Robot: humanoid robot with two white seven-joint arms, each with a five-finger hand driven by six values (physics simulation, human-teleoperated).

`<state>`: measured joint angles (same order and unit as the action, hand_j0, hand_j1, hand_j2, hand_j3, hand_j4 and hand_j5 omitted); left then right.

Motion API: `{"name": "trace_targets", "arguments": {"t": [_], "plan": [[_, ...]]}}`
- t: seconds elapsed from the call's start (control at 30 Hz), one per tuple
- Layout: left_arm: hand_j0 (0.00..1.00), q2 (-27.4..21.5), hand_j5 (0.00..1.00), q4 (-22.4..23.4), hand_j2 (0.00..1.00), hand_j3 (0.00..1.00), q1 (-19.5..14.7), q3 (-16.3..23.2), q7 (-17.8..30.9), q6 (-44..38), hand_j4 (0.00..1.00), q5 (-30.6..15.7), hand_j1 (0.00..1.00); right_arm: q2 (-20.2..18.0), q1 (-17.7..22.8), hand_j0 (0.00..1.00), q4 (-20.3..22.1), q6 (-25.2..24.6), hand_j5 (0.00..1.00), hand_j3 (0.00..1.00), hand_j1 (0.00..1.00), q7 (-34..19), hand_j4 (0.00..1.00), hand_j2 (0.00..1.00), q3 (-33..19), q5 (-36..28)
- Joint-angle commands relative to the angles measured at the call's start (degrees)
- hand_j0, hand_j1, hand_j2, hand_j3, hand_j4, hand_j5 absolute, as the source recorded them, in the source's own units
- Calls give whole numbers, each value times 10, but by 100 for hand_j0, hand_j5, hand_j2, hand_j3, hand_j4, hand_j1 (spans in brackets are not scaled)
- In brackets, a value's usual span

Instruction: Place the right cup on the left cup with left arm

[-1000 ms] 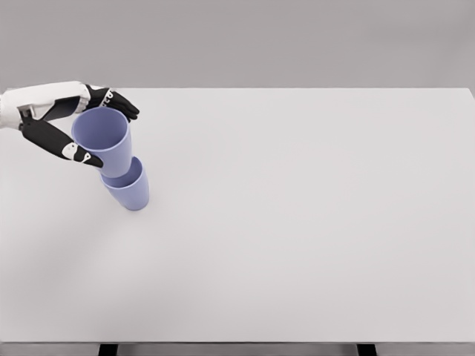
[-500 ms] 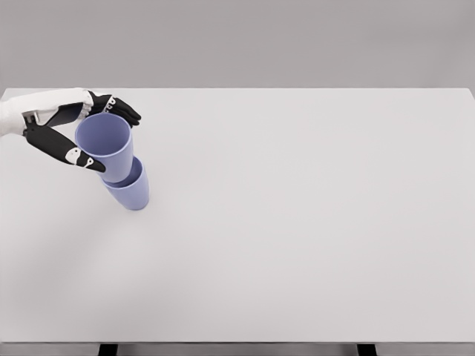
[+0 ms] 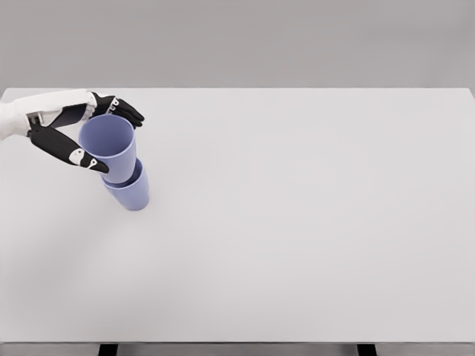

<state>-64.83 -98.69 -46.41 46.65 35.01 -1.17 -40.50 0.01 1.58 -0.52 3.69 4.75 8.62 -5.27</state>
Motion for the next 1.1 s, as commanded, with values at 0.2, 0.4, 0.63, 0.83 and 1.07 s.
{"name": "trace_targets", "arguments": {"t": [0.2, 0.4, 0.63, 0.83, 1.07], "plan": [[76, 11, 76, 5, 76, 76, 0, -1, 0, 0, 76, -2, 76, 0, 0, 100, 0, 0, 100, 100, 100, 0, 100, 100, 0, 0], [76, 12, 76, 17, 76, 76, 0, -1, 0, 0, 76, -2, 76, 0, 0, 100, 0, 0, 100, 100, 100, 0, 100, 100, 0, 0], [76, 20, 76, 17, 76, 76, 5, -1, 0, 0, 76, -1, 76, 0, 1, 100, 0, 0, 100, 100, 100, 0, 100, 100, 0, 0], [76, 21, 76, 19, 76, 76, 9, -1, 0, 0, 76, -1, 76, 0, 1, 100, 0, 0, 100, 100, 100, 0, 100, 100, 0, 0], [76, 27, 76, 24, 76, 76, 10, -1, 0, 0, 76, 1, 76, 0, 0, 100, 0, 0, 100, 100, 100, 0, 100, 100, 0, 0]]}}
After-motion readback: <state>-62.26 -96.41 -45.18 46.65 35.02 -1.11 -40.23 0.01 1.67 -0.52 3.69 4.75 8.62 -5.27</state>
